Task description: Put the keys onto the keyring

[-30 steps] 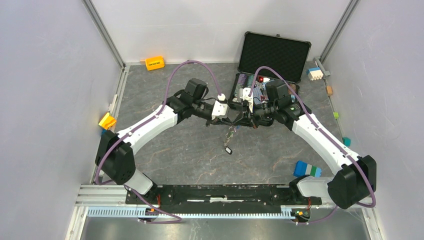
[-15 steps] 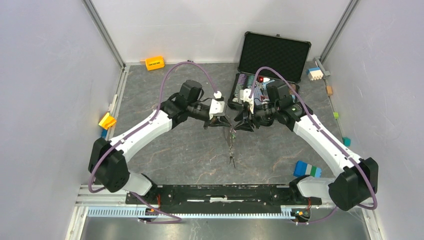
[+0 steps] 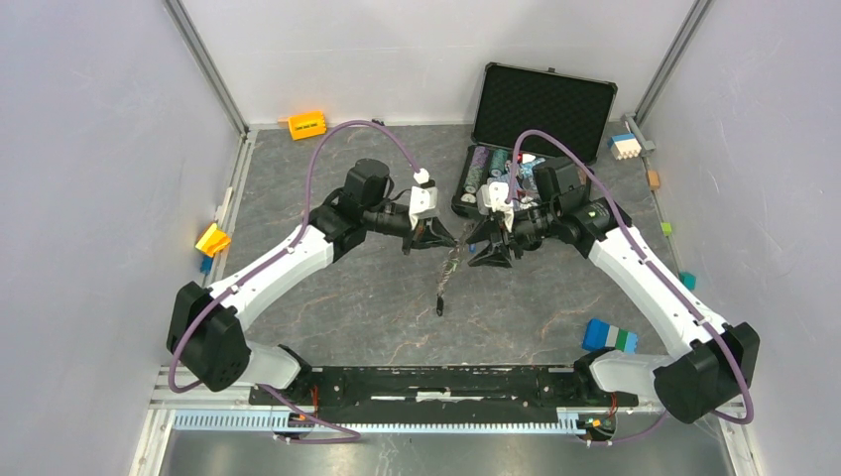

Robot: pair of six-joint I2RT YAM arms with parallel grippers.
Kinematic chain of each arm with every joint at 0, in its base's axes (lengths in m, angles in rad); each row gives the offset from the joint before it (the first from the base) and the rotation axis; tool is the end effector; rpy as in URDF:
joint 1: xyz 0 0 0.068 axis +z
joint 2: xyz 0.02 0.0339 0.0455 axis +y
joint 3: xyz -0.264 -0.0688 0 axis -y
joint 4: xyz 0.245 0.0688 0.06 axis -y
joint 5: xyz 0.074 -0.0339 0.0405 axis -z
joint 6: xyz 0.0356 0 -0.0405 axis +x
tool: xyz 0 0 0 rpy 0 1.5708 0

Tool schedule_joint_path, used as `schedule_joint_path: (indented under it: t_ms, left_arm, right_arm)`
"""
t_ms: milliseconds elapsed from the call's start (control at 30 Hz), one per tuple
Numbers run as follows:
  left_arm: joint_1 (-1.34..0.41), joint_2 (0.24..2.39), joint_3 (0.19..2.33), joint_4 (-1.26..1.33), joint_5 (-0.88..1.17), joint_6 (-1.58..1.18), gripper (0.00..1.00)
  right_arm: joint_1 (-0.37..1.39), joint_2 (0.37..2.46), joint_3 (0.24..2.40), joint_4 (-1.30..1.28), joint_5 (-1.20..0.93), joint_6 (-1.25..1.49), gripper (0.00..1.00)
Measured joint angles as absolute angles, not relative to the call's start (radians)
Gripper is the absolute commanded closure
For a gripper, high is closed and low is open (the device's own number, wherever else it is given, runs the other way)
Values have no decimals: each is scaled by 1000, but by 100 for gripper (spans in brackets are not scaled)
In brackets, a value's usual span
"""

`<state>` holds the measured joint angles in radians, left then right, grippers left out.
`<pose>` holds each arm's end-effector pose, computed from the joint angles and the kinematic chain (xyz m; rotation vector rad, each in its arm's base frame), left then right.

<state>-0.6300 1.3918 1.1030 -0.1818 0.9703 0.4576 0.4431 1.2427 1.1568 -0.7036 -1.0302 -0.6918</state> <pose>0.2322 -0.2057 0.3183 1.4964 1.2975 -1.0893 0.2120 0.1344 0.3366 -1.5046 1.4716 1.0466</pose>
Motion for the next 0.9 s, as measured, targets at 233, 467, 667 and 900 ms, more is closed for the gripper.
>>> schedule_joint_path:
  t_ms: [233,467,667,900]
  left_arm:
    - [-623,1392,1085,-70,971,313,98]
    - [-623,1392,1053,12,975,224,98]
    - [-618,1392,1050,53,981,188,98]
    - [-603,1389,1036,86,1015,165,98]
  right_arm:
    - [443,1225,1122,-680,-1031,-670,49]
    - [443,1218,1097,-624,-1001,-622,69]
    - [443,1219,1097,-594,-989,-598,91]
    - [443,1219,1093,-592,-963,-598,100]
